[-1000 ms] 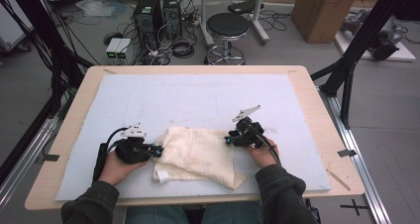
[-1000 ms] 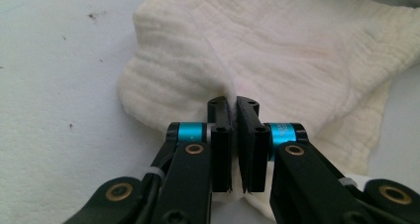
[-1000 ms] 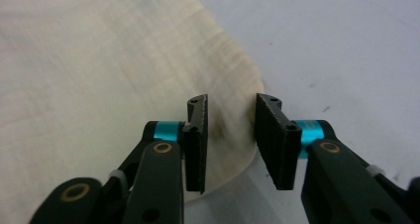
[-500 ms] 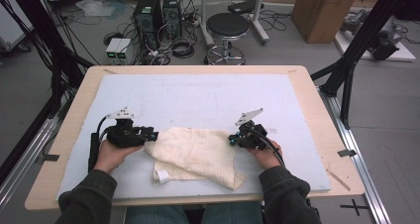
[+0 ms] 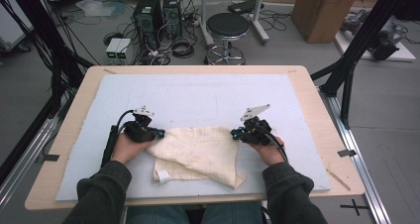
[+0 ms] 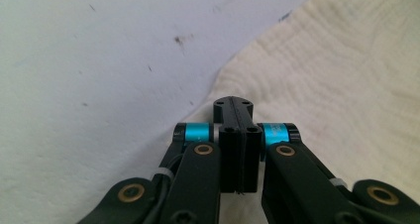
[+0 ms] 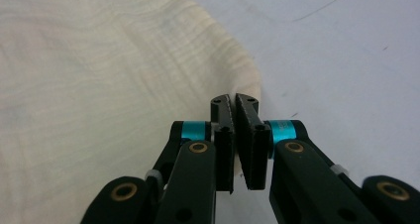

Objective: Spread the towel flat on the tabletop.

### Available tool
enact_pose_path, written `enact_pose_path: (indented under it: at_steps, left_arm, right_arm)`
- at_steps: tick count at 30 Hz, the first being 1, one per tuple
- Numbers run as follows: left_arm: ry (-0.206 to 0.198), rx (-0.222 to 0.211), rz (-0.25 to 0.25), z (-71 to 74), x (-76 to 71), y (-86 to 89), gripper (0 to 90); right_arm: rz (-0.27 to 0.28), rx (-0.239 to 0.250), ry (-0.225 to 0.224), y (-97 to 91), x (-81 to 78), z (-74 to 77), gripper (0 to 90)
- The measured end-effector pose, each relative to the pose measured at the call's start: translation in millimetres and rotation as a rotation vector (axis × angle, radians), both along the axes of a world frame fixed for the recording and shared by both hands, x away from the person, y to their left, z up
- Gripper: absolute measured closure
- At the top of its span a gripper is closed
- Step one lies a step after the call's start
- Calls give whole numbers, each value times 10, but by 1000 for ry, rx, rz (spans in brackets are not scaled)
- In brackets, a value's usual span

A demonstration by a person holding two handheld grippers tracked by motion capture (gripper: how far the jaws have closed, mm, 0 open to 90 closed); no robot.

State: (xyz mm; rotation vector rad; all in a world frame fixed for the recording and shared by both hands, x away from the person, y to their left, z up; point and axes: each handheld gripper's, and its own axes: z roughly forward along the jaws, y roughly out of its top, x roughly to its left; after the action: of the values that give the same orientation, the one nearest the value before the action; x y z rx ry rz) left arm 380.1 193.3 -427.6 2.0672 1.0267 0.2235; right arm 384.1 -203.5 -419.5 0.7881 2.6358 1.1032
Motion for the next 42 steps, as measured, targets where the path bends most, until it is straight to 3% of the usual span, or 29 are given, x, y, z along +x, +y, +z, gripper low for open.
enact_pose_path:
  at_steps: [2, 5, 6, 8, 9, 11, 12, 14, 16, 20, 21, 23, 24, 28, 32, 34, 37, 40, 42]
  left_arm:
    - [-43, -36, 51, 52, 51, 45, 897]
    - [-109, -47, 122, 147, 217, 44, 898]
    - [-130, -79, 164, 198, 309, 32, 898]
    - [-186, -155, 264, 315, 472, 3, 845]
    - [-196, -171, 285, 363, 521, -12, 736]
    - [-191, -191, 257, 394, 545, -43, 726]
    - [-173, -179, 226, 384, 533, -62, 717]
    - [-156, -150, 169, 337, 466, -90, 674]
    - [-136, -154, 128, 268, 364, -94, 666]
    - [-129, -124, 44, 178, 123, -80, 626]
    - [-125, -113, 18, 173, 57, -73, 616]
    - [-138, -111, -13, 164, -76, -59, 596]
    - [-138, -97, -38, 164, -160, -43, 596]
    - [-155, -99, -100, 127, -427, -14, 571]
    - [-150, -45, -187, 36, -679, -2, 537]
    - [-132, -55, -208, -9, -744, 8, 535]
    - [-105, -22, -263, -101, -824, -16, 522]
    - [-92, 3, -285, -150, -830, -58, 528]
    - [-90, 5, -292, -155, -822, -72, 549]
  right_arm:
    - [-7, 5, -10, -9, 66, 52, 864]
    - [-35, -14, -39, -9, 232, 152, 869]
    - [-56, -31, -53, -12, 321, 204, 869]
    - [-144, -29, -84, -44, 558, 333, 852]
    - [-197, -3, -97, -83, 668, 391, 811]
    - [-256, 58, -97, -154, 796, 450, 619]
    - [-269, 64, -90, -175, 812, 454, 613]
    - [-242, 57, -55, -201, 797, 417, 598]
    - [-212, 37, -53, -203, 718, 359, 589]
    - [-142, 43, -36, -197, 487, 270, 562]
    - [-109, 30, -1, -181, 425, 272, 534]
    - [-71, 37, -12, -159, 301, 292, 534]
    - [-58, 57, -48, -153, 205, 297, 540]
    - [25, 71, -54, -125, -64, 256, 524]
    - [99, 71, -30, -153, -314, 113, 519]
    - [125, 44, -16, -165, -412, 25, 520]
    - [165, 2, 4, -170, -524, -88, 527]
    - [184, -44, 7, -161, -569, -172, 543]
    - [182, -40, 7, -158, -575, -171, 577]
